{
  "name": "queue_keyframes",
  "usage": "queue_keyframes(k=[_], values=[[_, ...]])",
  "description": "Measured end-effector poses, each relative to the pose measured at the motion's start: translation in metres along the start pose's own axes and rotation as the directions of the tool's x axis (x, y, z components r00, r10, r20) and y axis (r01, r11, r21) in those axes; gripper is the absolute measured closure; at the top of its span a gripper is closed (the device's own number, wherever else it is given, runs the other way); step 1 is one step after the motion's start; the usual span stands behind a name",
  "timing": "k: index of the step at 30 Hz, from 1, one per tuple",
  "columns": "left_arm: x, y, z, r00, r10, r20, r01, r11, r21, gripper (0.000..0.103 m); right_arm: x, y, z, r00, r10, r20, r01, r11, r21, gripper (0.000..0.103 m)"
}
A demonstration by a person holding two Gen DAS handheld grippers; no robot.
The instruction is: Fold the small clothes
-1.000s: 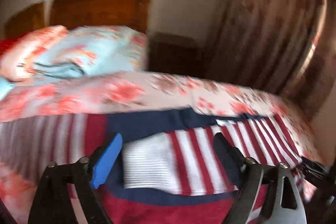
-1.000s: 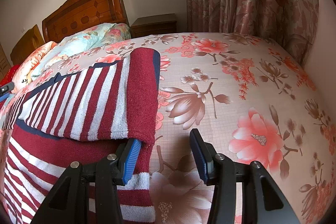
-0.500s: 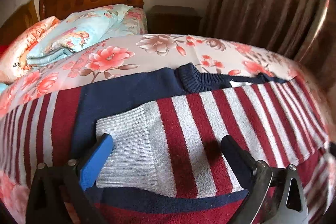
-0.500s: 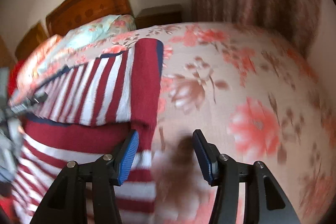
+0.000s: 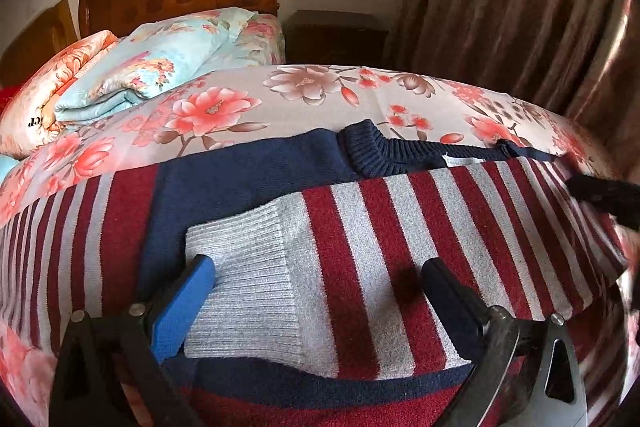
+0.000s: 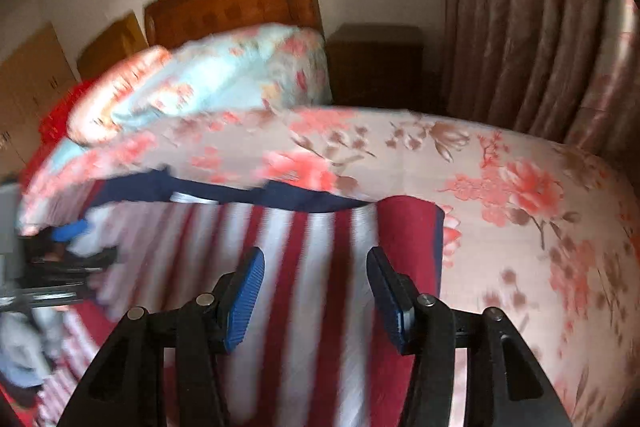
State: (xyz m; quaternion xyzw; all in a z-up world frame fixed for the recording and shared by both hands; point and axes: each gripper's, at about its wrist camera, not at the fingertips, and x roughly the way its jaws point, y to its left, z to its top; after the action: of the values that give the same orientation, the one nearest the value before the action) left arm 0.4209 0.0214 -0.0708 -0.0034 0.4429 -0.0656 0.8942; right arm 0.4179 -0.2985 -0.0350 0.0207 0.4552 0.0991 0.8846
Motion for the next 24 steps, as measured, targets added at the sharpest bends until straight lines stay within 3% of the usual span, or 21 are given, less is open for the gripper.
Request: queue_keyframes(k=[1,2,4,7,9,10,11,13,16,18,20,22,24], values=[[0.000,0.000,0.000,1.000,0.000,0.001,0.000,1.000,0.000,0.000,0.014,-0.008,0.000,0.999,-0.024,-0.047,0.024,1.000,0.008,0.052],[0.000,0.001,0.000,1.000,-0.002,0.000,0.002,1.000,-0.001,0.000,0.010,-0.011,0.000,1.000,-0.019,0.006,0.019,1.000,0.002,0.051],[-0.001,0.002,0.000,1.000,-0.012,0.006,0.012,1.000,-0.010,0.000,0.005,-0.016,0.002,1.000,0.001,-0.013,0.000,0.999,0.047,0.051],[-0.001,0.004,0.001,1.000,-0.019,0.009,0.019,1.000,-0.019,0.000,-0.003,-0.013,0.006,0.999,-0.005,0.038,0.004,0.999,0.033,0.051],[-0.002,0.004,0.000,1.000,-0.020,0.010,0.020,1.000,-0.021,0.000,0.007,-0.017,0.009,0.999,-0.027,0.016,0.027,0.999,0.023,0.051],[-0.002,0.004,0.000,1.000,-0.019,0.011,0.020,1.000,-0.023,0.000,0.018,-0.021,0.008,0.999,-0.036,-0.034,0.037,0.999,0.030,0.051],[-0.001,0.004,0.000,1.000,-0.019,0.009,0.019,1.000,-0.022,0.000,0.016,-0.022,0.009,0.999,-0.038,0.007,0.038,0.999,0.013,0.051],[-0.001,0.003,0.000,1.000,-0.017,0.010,0.017,1.000,-0.022,0.000,0.013,-0.022,0.009,0.998,-0.059,-0.021,0.060,0.998,0.036,0.052],[-0.001,0.004,0.000,1.000,-0.027,0.012,0.027,0.999,-0.027,0.000,0.000,-0.020,0.003,0.998,-0.056,0.017,0.055,0.996,0.073,0.052],[-0.002,0.004,-0.001,0.999,-0.029,0.014,0.029,0.999,-0.031,0.000,0.007,-0.016,-0.007,0.995,-0.085,-0.047,0.088,0.995,0.053,0.051],[-0.002,0.005,-0.001,0.999,-0.035,0.016,0.036,0.999,-0.036,0.000,-0.005,-0.002,-0.015,0.983,-0.176,-0.043,0.176,0.984,0.006,0.052],[-0.004,0.008,-0.001,0.998,-0.052,0.023,0.053,0.997,-0.048,0.000,-0.031,0.017,-0.022,0.976,-0.217,0.025,0.216,0.976,0.026,0.052],[-0.007,0.014,-0.001,0.995,-0.087,0.044,0.090,0.993,-0.076,0.000,-0.049,0.044,-0.033,0.980,-0.171,0.100,0.170,0.985,0.017,0.052]])
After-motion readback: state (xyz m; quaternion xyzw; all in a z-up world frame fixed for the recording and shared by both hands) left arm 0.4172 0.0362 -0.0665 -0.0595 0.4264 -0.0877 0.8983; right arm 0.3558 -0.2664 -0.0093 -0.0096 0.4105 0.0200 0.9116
